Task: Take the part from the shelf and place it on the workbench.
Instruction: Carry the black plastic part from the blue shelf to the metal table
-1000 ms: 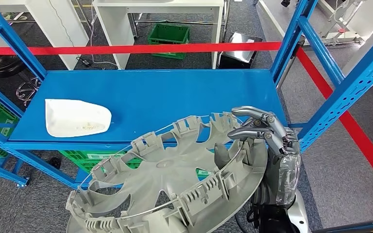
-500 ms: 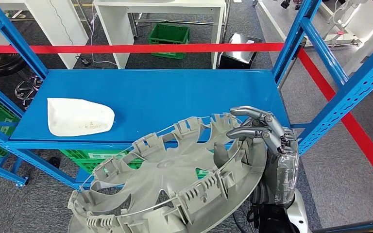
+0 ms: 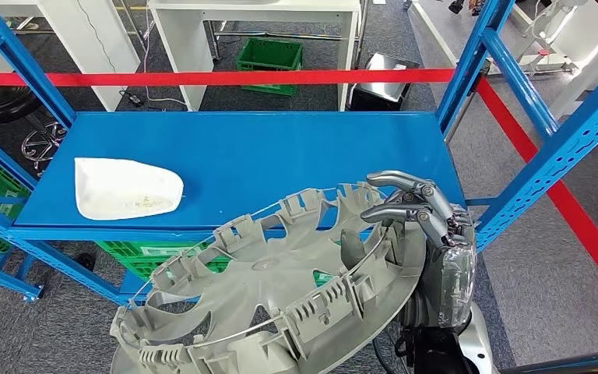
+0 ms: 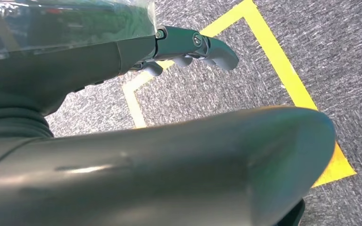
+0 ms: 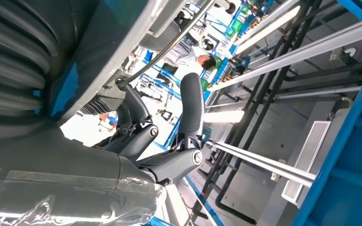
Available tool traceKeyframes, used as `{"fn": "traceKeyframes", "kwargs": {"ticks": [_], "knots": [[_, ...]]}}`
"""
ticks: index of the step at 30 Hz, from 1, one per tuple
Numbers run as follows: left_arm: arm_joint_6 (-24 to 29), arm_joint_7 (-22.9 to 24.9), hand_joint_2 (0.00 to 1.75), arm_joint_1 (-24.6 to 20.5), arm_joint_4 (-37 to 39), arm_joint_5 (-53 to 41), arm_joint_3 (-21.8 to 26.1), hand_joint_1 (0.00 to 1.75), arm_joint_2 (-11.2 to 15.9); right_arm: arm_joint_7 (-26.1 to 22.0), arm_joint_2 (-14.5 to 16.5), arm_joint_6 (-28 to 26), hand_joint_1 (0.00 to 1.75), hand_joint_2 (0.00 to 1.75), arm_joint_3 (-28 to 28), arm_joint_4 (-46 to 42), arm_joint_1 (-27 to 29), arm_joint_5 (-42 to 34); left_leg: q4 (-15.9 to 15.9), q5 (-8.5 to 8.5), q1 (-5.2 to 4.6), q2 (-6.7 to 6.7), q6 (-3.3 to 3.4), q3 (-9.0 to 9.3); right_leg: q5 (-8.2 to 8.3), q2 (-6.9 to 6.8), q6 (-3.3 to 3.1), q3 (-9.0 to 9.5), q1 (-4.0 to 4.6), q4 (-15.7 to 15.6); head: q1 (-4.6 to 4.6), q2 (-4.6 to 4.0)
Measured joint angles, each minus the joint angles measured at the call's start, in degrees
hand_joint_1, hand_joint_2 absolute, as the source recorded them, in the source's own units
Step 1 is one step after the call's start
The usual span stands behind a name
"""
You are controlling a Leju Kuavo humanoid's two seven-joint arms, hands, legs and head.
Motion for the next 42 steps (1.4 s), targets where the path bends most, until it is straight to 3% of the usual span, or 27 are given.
{"fn": "traceKeyframes", "kwargs": {"ticks": [2,4,7,8,9,10,12,14,18,20,22,24,25,28,30,33,34,36,38,39,40,42], "knots": [[0.0,0.0,1.75,-0.1,0.0,0.0,0.0,0.00,0.0,0.0,0.0,0.0,1.75,1.75,0.0,0.0,0.0,0.0,-0.6,0.29,0.08,0.05,0.44,0.23,0.00,0.01,0.42,0.26,-0.02,-0.3,-0.07,0.00],[0.0,-0.1,1.75,-0.2,0.0,-0.1,0.0,0.00,0.0,0.0,0.0,0.0,1.75,1.75,-0.1,-0.1,0.0,0.0,-1.9,0.92,0.40,0.18,0.89,0.75,-1.12,-0.04,0.82,-0.18,0.05,0.9,0.09,0.00],[-0.1,-0.1,1.75,-0.2,0.0,-0.1,0.0,0.00,-0.1,0.0,-0.1,0.0,1.75,1.75,-0.1,-0.1,0.1,0.1,-2.5,1.22,0.63,0.29,1.11,0.96,-5.57,-0.09,1.36,-4.54,-0.10,9.8,0.95,0.00],[-0.1,-0.1,1.75,-0.2,0.0,-0.1,0.0,0.00,-0.2,0.0,-0.1,0.0,1.75,1.75,-0.1,-0.1,0.2,0.1,-2.4,1.20,0.65,0.29,1.09,0.94,-6.33,-0.10,1.59,-6.02,-0.22,12.6,1.19,0.00],[-0.1,-0.1,1.75,-0.2,0.0,0.0,0.0,0.00,-0.2,0.0,-0.2,0.0,1.75,1.75,-0.1,-0.1,0.2,0.1,-2.4,1.16,0.71,0.29,1.02,0.92,-6.07,-0.12,1.84,-6.78,-0.34,13.7,1.35,0.00],[-0.2,-0.1,1.75,-0.2,0.0,0.0,0.0,0.00,-0.2,0.1,-0.2,0.0,1.75,1.75,-0.1,-0.1,0.2,0.1,-2.2,1.08,0.84,0.26,0.87,0.90,-4.73,-0.15,2.07,-6.51,-0.48,12.7,1.48,0.00],[-0.2,-0.1,1.75,-0.2,0.0,0.0,0.0,0.00,-0.3,0.1,-0.3,0.0,1.75,1.75,-0.1,-0.1,0.2,0.0,-1.5,0.72,1.21,0.17,0.22,0.79,-0.92,-0.18,2.54,-3.62,-0.79,6.1,1.72,0.00],[-0.2,-0.1,1.75,-0.3,0.0,0.0,0.0,0.00,-0.3,0.1,-0.3,0.0,1.75,1.75,-0.1,-0.1,0.2,0.0,-0.6,0.41,1.26,0.05,-0.74,0.47,0.95,0.14,2.12,-1.60,-0.76,1.3,2.13,0.00],[-0.2,-0.1,1.75,-0.2,0.0,0.1,0.0,0.00,-0.3,0.2,-0.3,0.0,1.75,1.75,-0.2,-0.1,0.4,-0.1,-0.3,0.42,1.27,0.03,-2.02,0.02,1.37,0.37,-0.06,-2.19,-0.49,1.4,1.57,0.00],[-0.2,-0.1,1.75,-0.2,0.0,0.1,0.0,0.00,-0.3,0.2,-0.3,0.0,1.75,1.75,-0.2,-0.1,0.3,-0.1,2.9,-2.30,1.30,0.17,-2.17,-1.20,1.84,0.14,-0.92,-2.49,-0.51,1.2,0.92,0.00],[-0.2,-0.1,1.75,-0.2,0.0,0.1,0.0,0.00,-0.3,0.2,-0.3,0.0,1.75,1.75,-0.2,-0.1,0.4,-0.1,10.4,-6.95,1.15,0.25,-2.06,-3.70,2.23,-0.06,-1.49,-2.94,-0.20,1.2,0.10,0.00],[-0.2,-0.1,1.75,-0.2,0.0,0.1,0.0,0.00,-0.3,0.2,-0.3,0.0,1.75,1.75,-0.2,-0.1,0.5,-0.1,15.8,-9.35,0.95,0.26,-1.69,-4.92,2.58,-0.18,-1.81,-3.48,0.28,1.3,-0.30,0.00],[-0.2,-0.1,1.75,-0.1,0.0,0.1,0.0,0.00,-0.3,0.2,-0.3,0.0,1.75,1.75,-0.2,-0.1,0.5,-0.1,15.3,-8.97,0.78,0.26,-1.37,-4.06,2.75,-0.18,-1.86,-3.68,0.50,1.3,-0.34,0.00],[-0.2,-0.1,1.75,-0.3,0.0,0.2,0.0,0.00,-0.3,0.2,-0.3,0.0,1.75,1.75,-0.2,-0.1,0.5,-0.1,4.6,-5.06,-0.13,0.23,0.32,2.69,3.20,-0.14,-1.65,-3.96,0.99,1.3,-0.34,0.00],[-0.3,-0.1,1.75,-0.4,0.0,0.2,0.0,0.00,-0.3,0.2,-0.4,0.0,1.75,1.75,-0.2,-0.1,0.5,-0.1,0.1,-4.24,-0.72,0.20,1.07,4.94,3.60,-0.18,-1.06,-4.23,0.94,1.4,-0.33,0.00],[-0.5,-0.1,1.75,-0.3,0.0,0.2,0.0,0.00,-0.3,0.2,-0.4,0.1,1.75,1.75,-0.3,-0.2,0.6,-0.1,-1.0,-3.48,-0.86,0.25,1.28,4.78,4.16,-0.17,0.19,-4.62,0.70,1.1,-0.40,0.00],[-0.5,-0.1,1.75,-0.3,0.0,0.2,0.0,0.00,-0.3,0.2,-0.4,0.1,1.75,1.75,-0.4,-0.2,0.6,-0.1,-1.4,-2.97,-0.73,0.33,1.51,4.71,3.45,-0.16,0.53,-4.89,0.68,1.6,-0.28,0.00],[-0.5,-0.2,1.75,-0.4,0.0,0.1,0.0,0.00,-0.4,0.4,-0.4,0.1,1.75,1.75,-0.6,-0.1,0.6,-0.1,-1.9,-2.01,-0.50,0.51,1.89,4.28,-0.29,-0.17,0.96,-6.38,0.59,5.8,0.24,0.00],[-0.5,-0.2,1.75,-0.4,0.0,0.1,0.0,0.00,-0.4,0.5,-0.5,0.1,1.75,1.75,-0.6,-0.1,0.7,-0.2,-1.8,-1.38,-0.60,0.59,2.11,3.29,-4.56,-0.20,1.30,-8.53,0.54,12.8,0.80,0.00],[-0.5,-0.2,1.75,-0.4,0.0,0.1,0.0,0.00,-0.4,0.6,-0.5,0.2,1.75,1.75,-0.7,-0.1,0.8,-0.3,-1.6,-1.11,-0.65,0.64,2.12,2.77,-5.46,-0.20,1.40,-8.91,0.52,15.2,0.97,0.00],[-0.5,-0.2,1.75,-0.3,0.0,0.1,0.0,0.00,-0.4,0.6,-0.6,0.2,1.75,1.75,-0.7,-0.1,0.9,-0.3,-1.4,-0.87,-0.69,0.68,2.11,2.25,-5.26,-0.21,1.43,-8.36,0.53,15.5,1.09,0.00],[-0.6,-0.2,1.75,-0.3,0.0,0.1,0.0,0.00,-0.4,0.7,-0.6,0.2,1.75,1.75,-0.8,-0.1,0.9,-0.3,-0.9,-0.55,-0.72,0.68,1.97,1.33,-2.55,-0.22,1.22,-4.18,0.55,9.8,1.39,0.00]]}}
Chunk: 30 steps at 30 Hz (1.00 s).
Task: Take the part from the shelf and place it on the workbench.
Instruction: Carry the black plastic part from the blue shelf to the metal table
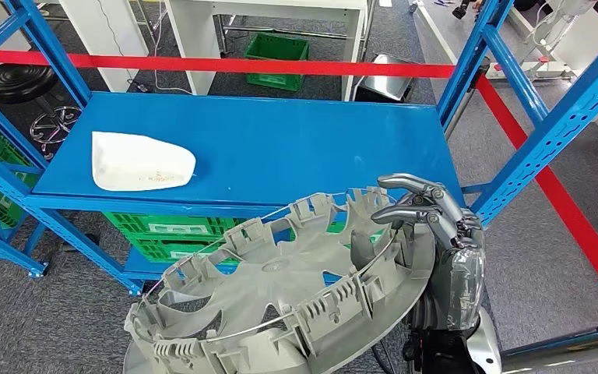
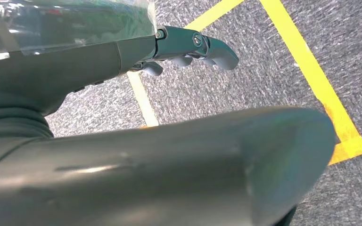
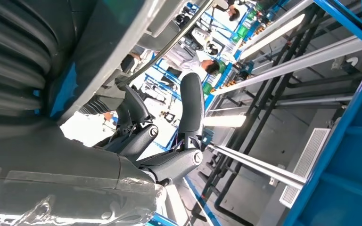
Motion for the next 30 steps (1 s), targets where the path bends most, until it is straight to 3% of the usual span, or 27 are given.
{"fn": "traceKeyframes", "kwargs": {"ticks": [2,3,6,7,9,11,12,13,14,17,19,21,23,26,27,28,29,30], "knots": [[0.0,0.0,1.75,0.0,0.0,0.0,0.0,0.00,0.0,0.0,0.0,0.0,1.75,1.75,-0.1,0.0,0.0,0.0,0.4,0.33,-0.10,-0.02,-0.41,-0.68,1.73,0.01,-0.61,4.39,0.22,-7.3,0.27,0.00],[0.0,0.0,1.75,0.0,0.0,0.0,0.0,0.00,0.0,0.0,0.0,0.0,1.75,1.75,-0.2,0.0,0.0,0.0,0.6,0.57,-0.13,-0.02,-0.73,-0.88,2.02,0.04,-0.94,5.40,0.37,-9.3,0.37,0.00],[0.0,0.0,1.75,0.0,0.0,0.0,0.0,0.00,0.0,0.1,0.0,0.1,1.75,1.75,-0.3,0.0,0.0,-0.1,0.6,1.21,-0.08,-0.05,-1.76,-1.24,2.74,0.05,-1.97,5.01,0.50,-10.0,0.48,0.00],[0.0,0.0,1.75,0.0,0.0,0.0,0.0,0.00,-0.1,0.1,0.0,0.1,1.75,1.75,-0.3,0.0,0.0,-0.2,1.0,0.63,-0.05,-0.06,-2.07,-1.50,3.14,-0.04,-2.42,4.79,0.37,-10.2,0.43,0.00],[0.0,0.0,1.75,0.1,0.0,0.0,0.0,0.00,0.0,0.2,0.0,0.1,1.75,1.75,-0.3,0.0,0.0,-0.4,4.7,-2.99,0.06,-0.08,-2.64,-2.87,4.01,-0.23,-3.18,4.14,0.07,-10.4,-0.08,0.00],[0.0,0.1,1.75,0.1,0.0,0.0,0.0,0.00,0.0,0.3,0.0,0.1,1.75,1.75,-0.4,0.0,0.2,-0.7,11.8,-7.62,0.22,-0.07,-3.08,-4.89,4.65,-0.29,-3.41,3.15,0.08,-10.2,-0.80,0.00],[0.0,0.1,1.75,0.1,0.0,0.0,0.0,0.00,0.0,0.4,0.0,0.0,1.75,1.75,-0.4,0.0,0.3,-0.9,14.6,-8.85,0.26,-0.07,-3.21,-5.34,4.95,-0.31,-3.40,2.58,0.09,-10.0,-1.05,0.00],[0.0,0.1,1.75,0.1,0.0,0.0,0.0,0.00,0.0,0.5,0.0,0.0,1.75,1.75,-0.4,0.0,0.4,-1.2,15.6,-8.96,0.27,-0.07,-3.27,-4.97,5.23,-0.32,-3.35,1.99,0.09,-9.8,-1.21,0.00],[0.0,0.1,1.75,0.2,0.0,0.0,0.0,0.00,0.0,0.5,0.0,0.0,1.75,1.75,-0.4,0.0,0.5,-1.4,14.4,-8.05,0.27,-0.07,-3.25,-3.55,5.49,-0.31,-3.26,1.43,0.09,-9.6,-1.34,0.00],[0.0,0.1,1.75,0.1,0.0,0.0,0.0,0.00,0.0,0.5,0.0,-0.1,1.75,1.75,-0.5,0.0,0.7,-1.6,3.2,-4.71,0.15,-0.14,-2.69,3.83,6.20,-0.22,-2.67,0.25,0.14,-9.1,-1.56,0.00],[0.1,0.1,1.75,0.0,0.0,0.0,0.0,0.00,0.1,0.5,0.0,-0.1,1.75,1.75,-0.5,0.0,0.8,-1.6,-0.5,-4.58,-0.12,-0.22,-2.11,5.86,6.84,-0.22,-1.95,-0.14,0.18,-9.0,-1.58,0.00],[0.1,0.1,1.75,0.1,0.0,0.0,0.0,0.00,0.1,0.5,0.0,-0.1,1.75,1.75,-0.6,0.0,0.8,-1.6,-1.0,-3.90,-0.19,-0.17,-1.42,5.55,7.47,-0.22,-1.16,-0.34,0.10,-9.2,-1.56,0.00],[0.1,0.1,1.75,0.0,0.0,0.1,0.0,0.00,0.0,0.5,-0.1,-0.2,1.75,1.75,-0.7,0.0,0.9,-1.8,-1.5,-2.89,0.00,0.00,-0.64,4.93,6.03,-0.17,-0.55,-0.96,0.02,-8.2,-1.42,0.00],[0.1,0.2,1.75,-0.1,0.0,0.2,0.0,0.00,0.0,0.6,-0.1,-0.2,1.75,1.75,-0.8,0.0,1.2,-2.7,-1.6,-1.40,0.02,0.12,0.01,3.27,-1.07,-0.13,-0.05,-3.82,-0.07,0.8,-0.55,0.00],[0.1,0.2,1.75,0.0,0.0,0.2,0.0,0.00,0.0,0.7,-0.2,-0.2,1.75,1.75,-0.9,0.0,1.3,-3.0,-1.6,-0.94,-0.05,0.14,0.04,2.64,-2.56,-0.13,0.06,-4.53,-0.08,4.0,-0.32,0.00],[0.1,0.2,1.75,0.0,0.0,0.2,0.0,0.00,0.0,0.8,-0.2,-0.2,1.75,1.75,-0.9,0.0,1.5,-3.2,-1.5,-0.52,-0.12,0.15,0.04,2.01,-2.74,-0.13,0.11,-4.50,-0.08,5.8,-0.19,0.00],[0.1,0.2,1.75,0.1,0.0,0.2,0.0,0.00,0.0,0.9,-0.3,-0.2,1.75,1.75,-1.0,0.0,1.6,-3.4,-1.4,-0.15,-0.18,0.15,0.01,1.43,-1.85,-0.14,0.07,-3.58,-0.08,5.5,-0.05,0.00],[0.2,0.2,1.75,0.1,0.0,0.2,0.0,0.00,0.0,0.9,-0.3,-0.3,1.75,1.75,-1.1,0.0,1.7,-3.6,-1.2,0.17,-0.22,0.13,-0.07,0.90,-0.27,-0.14,-0.07,-1.61,-0.05,3.1,0.11,0.00]]}}
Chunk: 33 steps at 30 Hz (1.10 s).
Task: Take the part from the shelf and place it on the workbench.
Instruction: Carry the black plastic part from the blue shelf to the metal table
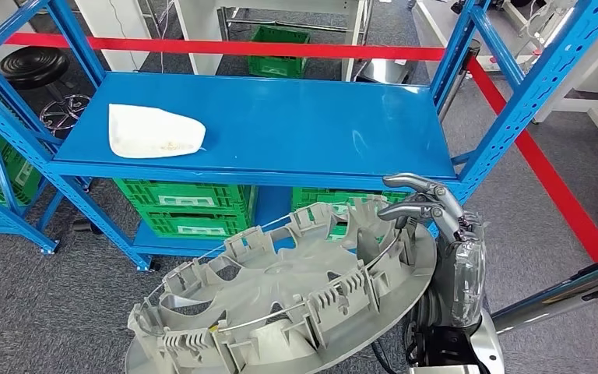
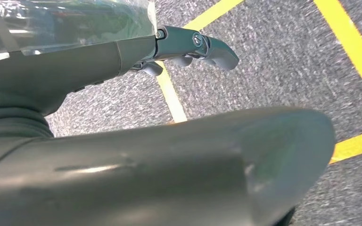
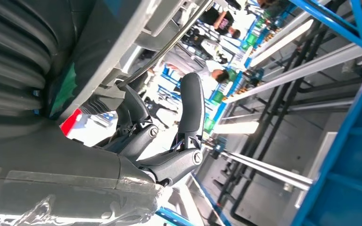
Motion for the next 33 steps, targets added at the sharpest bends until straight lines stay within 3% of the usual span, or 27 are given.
{"fn": "traceKeyframes", "kwargs": {"ticks": [1,3,4,7,9,11,12,13,14,15,17,18,20,22,23,25,27,28,29,30,31,33], "knots": [[0.0,0.0,1.75,0.0,0.0,0.0,0.0,0.00,0.0,0.0,0.0,0.0,1.75,1.75,-0.1,0.0,0.0,-0.1,0.2,0.25,-0.02,-0.02,-0.13,-0.49,1.43,-0.01,-0.25,2.68,0.06,-3.9,0.16,0.00],[0.0,0.0,1.75,0.0,0.0,0.0,0.0,0.00,0.0,0.0,-0.1,-0.1,1.75,1.75,-0.2,0.0,0.1,-0.3,0.8,0.74,-0.16,-0.05,-0.62,-1.36,2.44,0.00,-0.87,7.28,0.32,-11.4,0.38,0.00],[0.0,0.0,1.75,0.0,0.0,0.0,0.0,0.00,0.0,0.0,-0.1,-0.1,1.75,1.75,-0.2,0.0,0.1,-0.3,0.9,1.02,-0.18,-0.05,-0.92,-1.69,2.30,0.02,-1.17,8.28,0.49,-13.4,0.42,0.00],[0.0,0.0,1.75,0.0,0.0,0.0,0.0,0.00,0.0,0.0,-0.1,-0.2,1.75,1.75,-0.5,0.0,0.2,-0.5,1.2,1.49,-0.07,-0.07,-1.94,-2.28,2.82,-0.03,-2.19,7.85,0.56,-14.3,0.40,0.00],[0.0,0.0,1.75,0.1,0.0,0.0,0.0,0.00,0.0,0.0,-0.1,-0.2,1.75,1.75,-0.6,0.0,0.2,-0.7,3.6,-1.32,0.06,-0.10,-2.65,-3.12,3.70,-0.26,-2.98,7.25,0.28,-14.5,0.00,0.00],[0.0,0.0,1.75,0.1,0.0,0.0,0.0,0.00,0.0,0.0,-0.2,-0.2,1.75,1.75,-0.7,0.0,0.2,-0.9,9.9,-6.35,0.32,-0.10,-3.24,-4.92,4.43,-0.43,-3.37,6.39,0.25,-14.4,-0.72,0.00],[0.0,0.0,1.75,0.1,0.0,0.0,0.0,0.00,0.0,0.0,-0.2,-0.2,1.75,1.75,-0.7,0.1,0.2,-0.9,13.2,-8.12,0.42,-0.10,-3.41,-5.64,4.79,-0.48,-3.43,5.82,0.27,-14.2,-1.01,0.00],[0.0,0.0,1.75,0.1,0.0,0.0,0.0,0.00,0.0,0.0,-0.2,-0.2,1.75,1.75,-0.7,0.1,0.3,-1.0,15.4,-8.77,0.47,-0.10,-3.51,-5.78,5.15,-0.50,-3.39,5.18,0.28,-14.1,-1.21,0.00],[0.0,0.0,1.75,0.1,0.0,0.0,0.0,0.00,0.0,0.0,-0.2,-0.2,1.75,1.75,-0.7,0.1,0.3,-1.0,15.8,-8.25,0.48,-0.10,-3.53,-4.96,5.49,-0.49,-3.31,4.46,0.28,-13.8,-1.37,0.00],[0.0,0.0,1.75,0.1,0.0,0.0,0.0,0.00,0.0,0.0,-0.2,-0.2,1.75,1.75,-0.7,0.1,0.3,-1.0,14.0,-6.85,0.48,-0.10,-3.47,-3.22,5.78,-0.47,-3.20,3.76,0.27,-13.5,-1.51,0.00],[0.0,0.0,1.75,0.0,0.0,0.0,0.0,0.00,0.0,0.0,-0.2,-0.3,1.75,1.75,-0.7,0.1,0.3,-1.0,6.7,-4.51,0.40,-0.15,-3.09,1.80,6.23,-0.42,-2.81,2.61,0.31,-12.8,-1.70,0.00],[0.1,0.0,1.75,0.0,0.0,0.0,0.0,0.00,0.0,0.0,-0.2,-0.3,1.75,1.75,-0.7,0.1,0.3,-1.0,3.5,-4.17,0.30,-0.19,-2.82,3.82,6.52,-0.43,-2.52,2.21,0.36,-12.6,-1.74,0.00],[0.1,0.0,1.75,-0.1,0.0,0.0,0.0,0.00,0.0,0.0,-0.2,-0.3,1.75,1.75,-0.7,0.1,0.3,-1.0,0.5,-4.52,0.03,-0.26,-2.30,5.31,7.25,-0.49,-1.80,1.65,0.41,-12.5,-1.73,0.00],[0.1,0.0,1.75,0.0,0.0,0.0,0.0,0.00,0.0,0.0,-0.2,-0.3,1.75,1.75,-0.7,0.1,0.4,-1.0,0.0,-3.87,0.03,-0.14,-1.57,4.81,7.73,-0.49,-1.10,1.31,0.32,-12.5,-1.71,0.00],[0.1,0.0,1.75,-0.1,0.0,0.0,0.0,0.00,0.0,0.0,-0.2,-0.3,1.75,1.75,-0.8,0.1,0.4,-1.0,-0.2,-3.40,0.12,-0.04,-1.10,4.46,7.06,-0.46,-0.80,0.98,0.29,-12.0,-1.63,0.00],[0.0,0.0,1.75,-0.1,0.0,0.0,0.0,0.00,0.0,0.0,-0.2,-0.3,1.75,1.75,-0.8,0.1,0.4,-1.0,-0.5,-2.29,0.31,0.16,-0.26,3.46,3.02,-0.37,-0.35,-0.51,0.17,-8.0,-1.15,0.00],[-0.1,0.0,1.75,-0.2,0.0,0.0,0.0,0.00,0.0,0.0,-0.2,-0.3,1.75,1.75,-0.8,0.1,0.4,-1.0,-0.4,-1.30,0.18,0.18,0.08,2.04,-1.84,-0.35,-0.02,-2.59,0.09,-0.7,-0.56,0.00],[-0.1,0.0,1.75,-0.1,0.0,0.0,0.0,0.00,0.0,0.0,-0.3,-0.3,1.75,1.75,-0.9,0.1,0.5,-1.0,-0.3,-0.82,0.11,0.19,0.09,1.34,-2.79,-0.35,0.08,-3.06,0.08,2.1,-0.38,0.00],[-0.1,0.0,1.75,-0.1,0.0,-0.1,0.0,0.00,0.0,0.0,-0.3,-0.3,1.75,1.75,-0.9,0.1,0.5,-1.0,-0.2,-0.36,0.05,0.20,0.07,0.63,-2.49,-0.36,0.12,-2.74,0.08,3.2,-0.24,0.00],[-0.1,0.0,1.75,-0.1,0.0,-0.1,0.0,0.00,0.0,0.0,-0.3,-0.3,1.75,1.75,-0.9,0.1,0.5,-1.0,0.0,0.05,0.00,0.20,0.01,-0.06,-1.15,-0.36,0.06,-1.42,0.08,2.3,-0.11,0.00],[-0.2,0.1,1.75,-0.2,0.0,-0.1,0.0,0.00,0.0,0.0,-0.3,-0.3,1.75,1.75,-0.9,0.1,0.4,-1.0,0.2,0.41,-0.03,0.20,-0.08,-0.70,0.65,-0.36,-0.10,0.87,0.10,-0.7,0.04,0.00],[-0.2,0.1,1.75,-0.2,0.0,-0.1,0.0,0.00,0.0,0.0,-0.3,-0.3,1.75,1.75,-0.9,0.1,0.4,-1.0,0.8,0.99,-0.13,0.17,-0.46,-1.82,2.16,-0.36,-0.67,6.15,0.27,-8.9,0.28,0.00]]}}
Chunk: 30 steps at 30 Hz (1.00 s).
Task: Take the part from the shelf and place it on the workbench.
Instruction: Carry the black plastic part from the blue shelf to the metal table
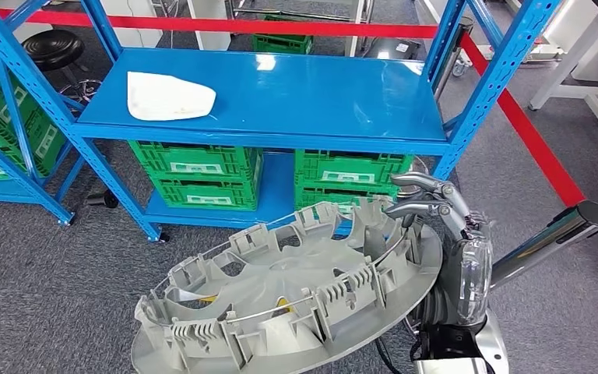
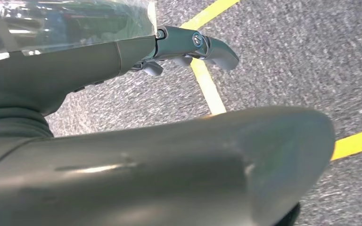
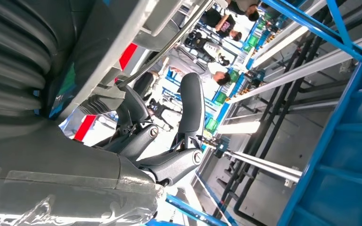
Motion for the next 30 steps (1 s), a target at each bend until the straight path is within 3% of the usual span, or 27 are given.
{"fn": "traceKeyframes", "kwargs": {"ticks": [2,4,5,7,9,10,11,12,13,14,16,18,20,21,23,25,26,27,28,29,30], "knots": [[-0.1,0.1,1.75,0.0,0.0,-0.1,0.0,0.00,0.0,0.0,0.0,0.0,1.75,1.75,0.0,0.0,0.0,0.0,0.3,0.70,-0.07,0.00,-0.64,-0.70,-0.49,0.06,-0.62,2.52,0.29,-4.7,0.09,0.00],[-0.2,0.1,1.75,0.0,0.0,-0.2,0.0,0.00,0.0,0.0,0.0,0.0,1.75,1.75,0.0,0.0,0.0,0.0,0.4,1.38,-0.02,-0.02,-1.31,-1.07,-0.08,0.12,-1.33,2.25,0.33,-5.3,0.09,0.00],[-0.3,0.1,1.75,0.0,0.0,-0.3,0.0,0.00,0.0,0.0,0.0,0.0,1.75,1.75,0.0,0.0,0.0,0.0,0.7,0.92,0.03,-0.07,-1.65,-1.38,0.38,0.10,-1.76,1.90,0.23,-5.4,0.02,0.00],[-0.5,0.2,1.75,0.1,0.0,-0.4,0.0,0.00,0.0,0.0,0.0,0.0,1.75,1.75,0.0,0.0,0.0,0.0,4.0,-2.72,0.19,-0.19,-2.27,-2.61,1.41,-0.06,-2.52,1.02,-0.07,-5.6,-0.48,0.00],[-0.5,0.2,1.75,0.1,0.0,-0.5,0.0,0.00,0.0,0.0,0.0,0.0,1.75,1.75,0.0,0.0,0.0,0.0,10.8,-7.85,0.43,-0.22,-2.82,-4.18,2.30,-0.17,-2.82,-0.15,-0.02,-5.4,-1.22,0.00],[-0.5,0.2,1.75,0.1,0.0,-0.5,0.0,0.00,0.0,0.0,0.0,0.0,1.75,1.75,0.0,0.0,0.0,0.0,13.8,-9.20,0.51,-0.22,-2.99,-4.49,2.71,-0.21,-2.81,-0.83,0.01,-5.2,-1.45,0.00],[-0.5,0.2,1.75,0.1,0.0,-0.6,0.0,0.00,0.0,0.0,0.0,0.0,1.75,1.75,0.0,0.0,0.0,0.0,15.3,-9.39,0.55,-0.22,-3.09,-4.13,3.12,-0.24,-2.77,-1.59,0.03,-4.9,-1.62,0.00],[-0.5,0.2,1.75,0.1,0.0,-0.6,0.0,0.00,0.0,0.0,0.0,0.0,1.75,1.75,0.0,0.0,0.0,0.1,14.9,-8.48,0.56,-0.22,-3.11,-2.87,3.47,-0.23,-2.69,-2.40,0.03,-4.6,-1.75,0.00],[-0.5,0.2,1.75,0.1,0.0,-0.6,0.0,0.00,0.0,0.0,0.0,0.0,1.75,1.75,0.0,0.0,0.1,0.1,12.4,-7.00,0.56,-0.23,-3.04,-0.71,3.78,-0.21,-2.57,-3.21,0.02,-4.1,-1.86,0.00],[-0.5,0.2,1.75,0.0,0.0,-0.6,0.0,0.00,0.0,0.0,0.0,0.0,1.75,1.75,0.0,0.0,0.1,0.2,8.8,-5.96,0.54,-0.27,-2.85,1.89,4.07,-0.17,-2.42,-3.92,0.01,-3.7,-1.96,0.00],[-0.6,0.1,1.75,-0.2,0.0,-0.7,0.0,0.00,0.1,0.0,0.0,0.0,1.75,1.75,0.0,0.0,0.0,0.5,2.0,-5.52,0.33,-0.36,-2.34,6.28,4.71,-0.16,-1.86,-4.92,0.13,-3.2,-2.04,0.00],[-0.6,0.1,1.75,-0.3,0.0,-0.7,0.0,0.00,0.1,0.1,0.0,0.1,1.75,1.75,0.0,0.0,0.0,0.7,-0.5,-5.84,0.01,-0.41,-1.71,7.40,5.65,-0.24,-1.12,-5.45,0.16,-3.3,-2.02,0.00],[-0.6,0.2,1.75,-0.2,0.0,-0.8,0.0,0.00,0.0,0.2,-0.1,0.1,1.75,1.75,0.0,0.0,0.1,0.8,-1.0,-4.89,0.09,-0.21,-0.81,6.66,5.92,-0.24,-0.41,-5.86,0.08,-3.3,-2.00,0.00],[-0.6,0.2,1.75,-0.2,0.0,-0.8,0.0,0.00,0.0,0.2,-0.1,0.1,1.75,1.75,0.0,0.0,0.1,0.9,-1.2,-4.29,0.19,-0.10,-0.35,6.21,4.83,-0.20,-0.09,-6.20,0.05,-2.6,-1.85,0.00],[-0.7,0.2,1.75,-0.3,0.0,-0.8,0.0,0.00,0.0,0.3,-0.2,0.1,1.75,1.75,-0.1,0.0,0.1,0.9,-1.3,-3.03,0.27,0.06,0.33,5.02,-0.16,-0.08,0.38,-7.52,-0.05,2.0,-1.37,0.00],[-0.7,0.3,1.75,-0.3,0.0,-0.8,0.0,0.00,0.0,0.4,-0.2,0.1,1.75,1.75,-0.1,0.0,0.2,0.9,-1.1,-1.80,0.15,0.08,0.62,3.24,-4.59,-0.07,0.67,-8.90,-0.12,9.1,-0.84,0.00],[-0.7,0.3,1.75,-0.3,0.0,-0.8,0.0,0.00,0.0,0.4,-0.2,0.1,1.75,1.75,-0.1,0.0,0.3,0.9,-1.0,-1.16,0.08,0.10,0.64,2.29,-4.92,-0.07,0.75,-8.95,-0.13,11.4,-0.70,0.00],[-0.7,0.3,1.75,-0.3,0.0,-0.8,0.0,0.00,0.0,0.4,-0.3,0.0,1.75,1.75,-0.1,0.0,0.3,0.9,-0.9,-0.54,0.02,0.11,0.60,1.32,-3.94,-0.07,0.74,-8.24,-0.13,12.1,-0.56,0.00],[-0.7,0.3,1.75,-0.3,0.0,-0.8,0.0,0.00,0.0,0.5,-0.3,0.0,1.75,1.75,-0.1,0.0,0.3,0.9,-0.7,0.06,-0.02,0.11,0.52,0.35,-2.19,-0.07,0.63,-6.52,-0.12,10.7,-0.43,0.00],[-0.7,0.4,1.75,-0.3,0.0,-0.8,0.0,0.00,0.0,0.5,-0.3,0.0,1.75,1.75,-0.1,0.0,0.3,0.9,-0.4,0.62,-0.05,0.10,0.41,-0.53,-0.70,-0.08,0.41,-3.88,-0.09,7.5,-0.29,0.00],[-0.7,0.4,1.75,-0.3,0.0,-0.9,0.0,0.00,-0.1,0.6,-0.4,0.0,1.75,1.75,-0.1,0.0,0.3,0.9,-0.1,1.12,-0.15,0.07,0.23,-1.33,-0.20,-0.10,0.12,-0.71,0.01,3.1,-0.13,0.00]]}}
